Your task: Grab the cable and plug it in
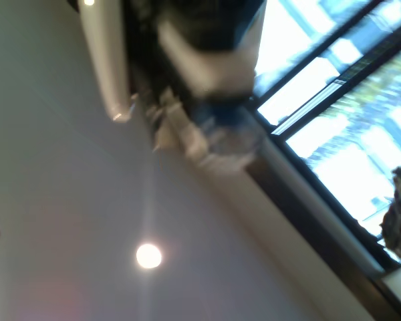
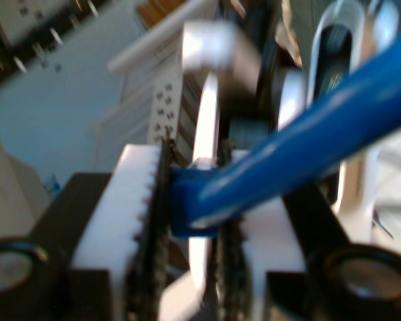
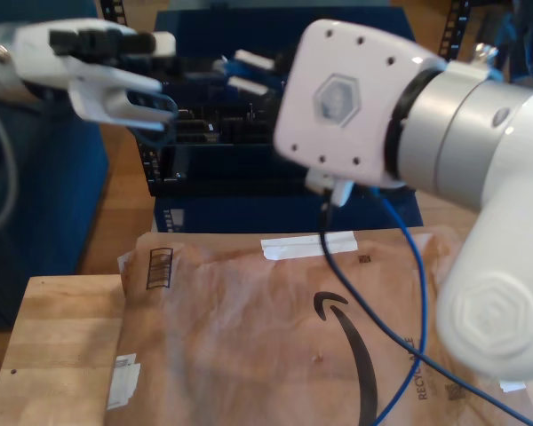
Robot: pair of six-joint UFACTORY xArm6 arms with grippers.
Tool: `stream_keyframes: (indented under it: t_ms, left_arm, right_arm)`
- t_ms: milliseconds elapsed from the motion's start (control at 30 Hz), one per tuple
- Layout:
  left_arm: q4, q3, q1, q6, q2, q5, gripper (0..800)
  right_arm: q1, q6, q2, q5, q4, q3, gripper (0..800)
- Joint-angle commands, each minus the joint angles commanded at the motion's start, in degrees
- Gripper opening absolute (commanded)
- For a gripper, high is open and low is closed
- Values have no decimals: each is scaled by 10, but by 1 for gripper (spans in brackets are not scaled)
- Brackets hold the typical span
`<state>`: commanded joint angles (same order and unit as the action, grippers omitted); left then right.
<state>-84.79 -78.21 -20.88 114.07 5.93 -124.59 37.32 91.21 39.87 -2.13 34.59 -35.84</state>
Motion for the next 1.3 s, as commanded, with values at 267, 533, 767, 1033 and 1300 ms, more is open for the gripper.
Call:
stream_keyframes:
  t_ms: [267, 533, 767, 1033, 1300]
  left_arm:
    - [237, -55, -56, -215, -3, 97, 798]
    - [471, -54, -83, -303, -43, 140, 798]
    - [648, 30, -86, -397, -122, 151, 798]
    - [782, 230, -168, -518, -229, 181, 799]
    - [913, 425, -297, -673, -344, 244, 799]
  right_arm:
    - [-222, 12, -1, -279, 0, -40, 0]
    - [-342, 12, -7, -453, -45, -53, 0]
    - [-387, 23, -81, -496, -118, -94, 0]
    - [-395, 23, -106, -503, -149, -93, 0]
    - [-420, 23, -110, -512, -175, -87, 0]
